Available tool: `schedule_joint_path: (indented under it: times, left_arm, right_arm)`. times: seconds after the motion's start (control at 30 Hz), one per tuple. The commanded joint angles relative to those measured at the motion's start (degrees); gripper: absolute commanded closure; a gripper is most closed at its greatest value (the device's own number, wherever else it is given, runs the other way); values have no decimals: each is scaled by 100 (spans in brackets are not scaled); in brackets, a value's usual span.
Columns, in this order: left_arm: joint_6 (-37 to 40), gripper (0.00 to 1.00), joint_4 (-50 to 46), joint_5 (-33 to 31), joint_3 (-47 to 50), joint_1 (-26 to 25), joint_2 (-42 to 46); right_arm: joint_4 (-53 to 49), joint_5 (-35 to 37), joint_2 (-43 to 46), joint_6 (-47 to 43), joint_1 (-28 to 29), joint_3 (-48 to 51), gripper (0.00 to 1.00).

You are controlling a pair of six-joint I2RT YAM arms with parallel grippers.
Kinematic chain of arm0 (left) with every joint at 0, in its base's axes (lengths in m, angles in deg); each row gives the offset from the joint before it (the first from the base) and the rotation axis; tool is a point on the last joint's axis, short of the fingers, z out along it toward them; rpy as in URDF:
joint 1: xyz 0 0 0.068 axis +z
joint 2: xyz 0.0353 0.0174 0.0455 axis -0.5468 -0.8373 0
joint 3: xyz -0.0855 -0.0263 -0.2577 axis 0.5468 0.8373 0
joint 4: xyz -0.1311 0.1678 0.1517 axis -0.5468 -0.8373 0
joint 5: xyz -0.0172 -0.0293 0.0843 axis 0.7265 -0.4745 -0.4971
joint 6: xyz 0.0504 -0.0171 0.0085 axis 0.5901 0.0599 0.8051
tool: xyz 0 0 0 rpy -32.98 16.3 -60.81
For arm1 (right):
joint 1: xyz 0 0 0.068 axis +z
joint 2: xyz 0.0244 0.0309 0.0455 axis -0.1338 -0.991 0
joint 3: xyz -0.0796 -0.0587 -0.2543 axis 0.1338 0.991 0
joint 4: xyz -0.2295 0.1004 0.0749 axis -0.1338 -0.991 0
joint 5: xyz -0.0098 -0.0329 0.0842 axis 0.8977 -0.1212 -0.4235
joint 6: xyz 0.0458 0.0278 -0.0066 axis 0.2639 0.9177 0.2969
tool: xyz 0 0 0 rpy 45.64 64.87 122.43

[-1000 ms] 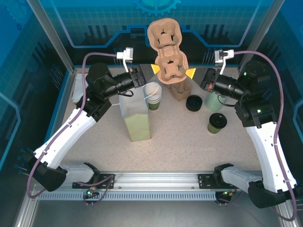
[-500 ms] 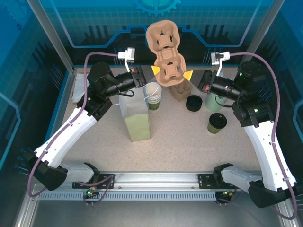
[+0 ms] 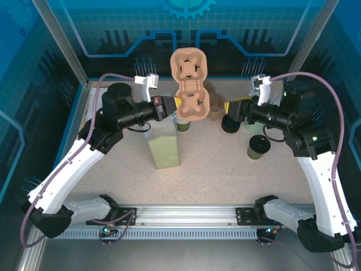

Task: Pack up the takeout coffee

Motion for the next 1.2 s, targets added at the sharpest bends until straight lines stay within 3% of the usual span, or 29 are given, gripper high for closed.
schedule_joint_path:
  times: [0.0, 0.13, 0.33, 0.43, 0.57, 0.8, 1.17]
  left_arm:
    - [592, 94, -797, -857, -45, -219, 250]
    - [590, 94, -1003, -1449, 109, -476, 390]
    - [432, 95, -1080, -1920, 270, -758, 454]
    - [365, 95, -1034, -1944, 326, -844, 437]
    - [331, 94, -994, -1935, 362, -913, 412]
    - [264, 94, -885, -1876, 398, -947, 411]
    - [281, 94, -827, -1771, 404, -955, 374]
  right_arm:
    - [-513, 404, -55, -1966, 298, -556, 39]
    - [-599, 822, -222, -3537, 1041, -977, 32]
    - [-676, 2558, -661, -5812, 2629, -1340, 19]
    - [-800, 3349, -1106, -6480, 3141, -1592, 16]
    - [-1042, 3699, -1752, -6738, 3329, -2077, 16]
    - [-1132, 3503, -2335, -6770, 3343, -2387, 16]
    - [-1405, 3245, -3064, -6417, 3126, -2869, 28]
